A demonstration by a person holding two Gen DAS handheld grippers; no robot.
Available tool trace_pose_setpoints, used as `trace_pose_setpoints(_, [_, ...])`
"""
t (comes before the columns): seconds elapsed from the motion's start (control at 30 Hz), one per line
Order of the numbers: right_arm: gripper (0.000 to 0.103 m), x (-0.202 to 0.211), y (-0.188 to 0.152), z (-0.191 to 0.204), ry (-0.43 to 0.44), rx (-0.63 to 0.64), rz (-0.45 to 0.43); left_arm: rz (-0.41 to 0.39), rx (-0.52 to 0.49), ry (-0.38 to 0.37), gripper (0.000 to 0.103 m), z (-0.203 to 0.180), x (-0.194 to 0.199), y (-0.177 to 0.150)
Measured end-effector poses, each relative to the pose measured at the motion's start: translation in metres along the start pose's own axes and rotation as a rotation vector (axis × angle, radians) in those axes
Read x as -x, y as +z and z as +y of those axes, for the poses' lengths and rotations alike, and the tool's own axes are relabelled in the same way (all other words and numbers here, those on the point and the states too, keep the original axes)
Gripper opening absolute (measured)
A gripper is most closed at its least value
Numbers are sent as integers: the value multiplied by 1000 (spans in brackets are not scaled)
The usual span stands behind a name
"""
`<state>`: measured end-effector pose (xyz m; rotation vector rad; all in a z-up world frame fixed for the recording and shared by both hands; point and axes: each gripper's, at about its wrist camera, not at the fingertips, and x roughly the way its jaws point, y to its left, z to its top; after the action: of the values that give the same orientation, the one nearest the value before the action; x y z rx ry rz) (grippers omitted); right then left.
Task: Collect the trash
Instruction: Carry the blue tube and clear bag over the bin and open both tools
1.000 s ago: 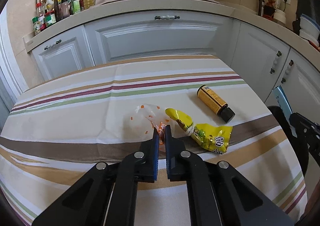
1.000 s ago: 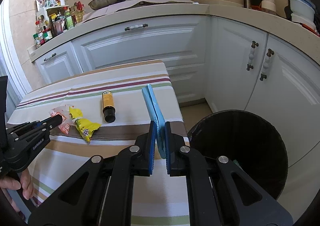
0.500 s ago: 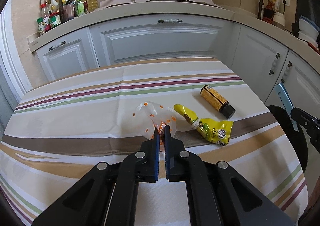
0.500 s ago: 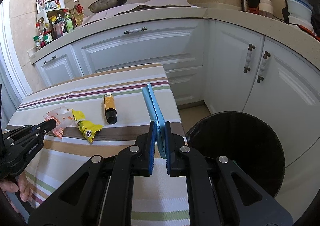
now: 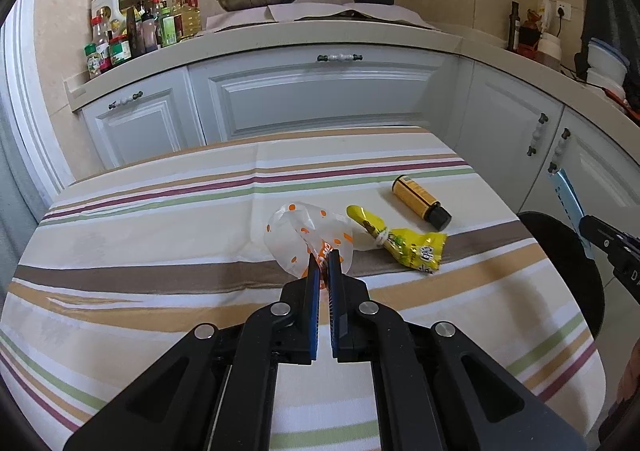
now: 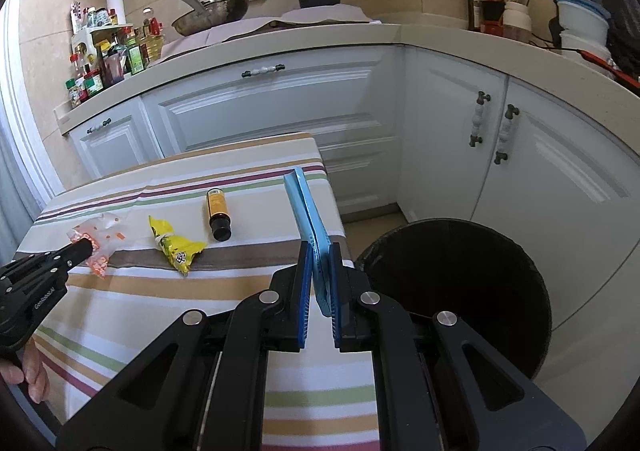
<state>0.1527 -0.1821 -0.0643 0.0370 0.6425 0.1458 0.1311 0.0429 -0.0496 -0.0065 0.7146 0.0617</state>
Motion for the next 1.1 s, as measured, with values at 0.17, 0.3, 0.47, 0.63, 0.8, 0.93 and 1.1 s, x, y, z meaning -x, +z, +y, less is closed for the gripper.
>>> trace_pose_setpoints(0.17, [9, 14, -3, -6, -15, -7, -12, -14, -13, -18, 5, -8, 13, -3])
trace_pose_setpoints(0.3, [9, 26, -6, -14, -30, -17, -26, -31, -28, -37, 5, -18, 22, -2])
trace_pose_setpoints(0.47, [9, 38, -8, -28, -53, -35, -41, -56, -53, -73, 5, -38, 33, 1])
trace_pose_setpoints(0.63, [9, 47, -11, -48, -85, -65, -52, -69, -84, -124, 5, -65, 37, 5])
trace_pose_setpoints(0.8, [9, 51, -14, -71, -125, -100, -57, -82, -126, -182, 5, -95, 38, 10])
trace_pose_setpoints(0.93, [9, 52, -15, -88, -166, -118, -63, -89, -162, -226, 5, -120, 36, 13])
trace_pose_setpoints(1.1, [9, 47, -17, -105, -201, -139, -60, -102, -198, -269, 5, -150, 32, 17])
